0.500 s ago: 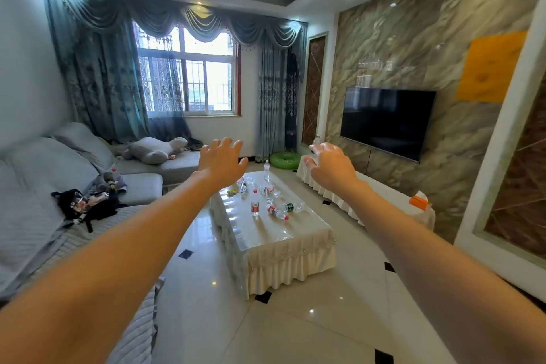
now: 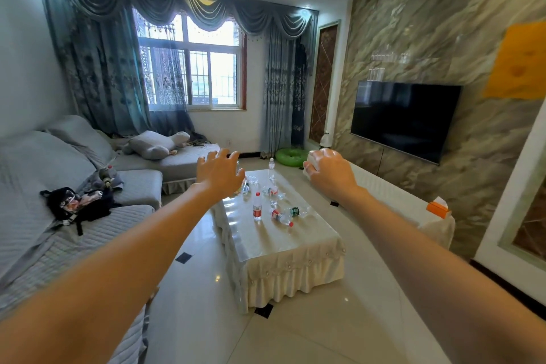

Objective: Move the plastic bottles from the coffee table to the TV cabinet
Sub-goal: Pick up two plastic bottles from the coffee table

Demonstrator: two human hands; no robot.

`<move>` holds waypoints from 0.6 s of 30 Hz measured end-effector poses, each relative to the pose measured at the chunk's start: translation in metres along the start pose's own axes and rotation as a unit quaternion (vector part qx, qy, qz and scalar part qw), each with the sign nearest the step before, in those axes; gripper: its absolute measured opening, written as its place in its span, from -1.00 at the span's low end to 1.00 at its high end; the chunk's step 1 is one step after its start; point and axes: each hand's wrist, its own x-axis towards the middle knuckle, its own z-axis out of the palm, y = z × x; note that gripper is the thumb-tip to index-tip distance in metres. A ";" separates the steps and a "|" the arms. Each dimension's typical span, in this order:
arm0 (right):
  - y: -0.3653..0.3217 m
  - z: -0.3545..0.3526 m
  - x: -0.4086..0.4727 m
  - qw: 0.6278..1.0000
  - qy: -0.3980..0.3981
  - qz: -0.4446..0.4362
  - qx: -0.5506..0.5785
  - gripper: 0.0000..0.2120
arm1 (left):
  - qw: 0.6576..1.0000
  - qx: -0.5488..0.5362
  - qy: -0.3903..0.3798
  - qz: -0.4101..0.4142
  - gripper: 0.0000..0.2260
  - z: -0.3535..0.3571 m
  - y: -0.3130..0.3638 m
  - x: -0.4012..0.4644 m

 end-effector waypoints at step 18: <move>0.031 0.140 0.223 0.997 -0.059 -0.046 -0.001 -0.52 | 0.999 -0.009 -0.012 -0.047 -0.56 0.133 -0.051 0.190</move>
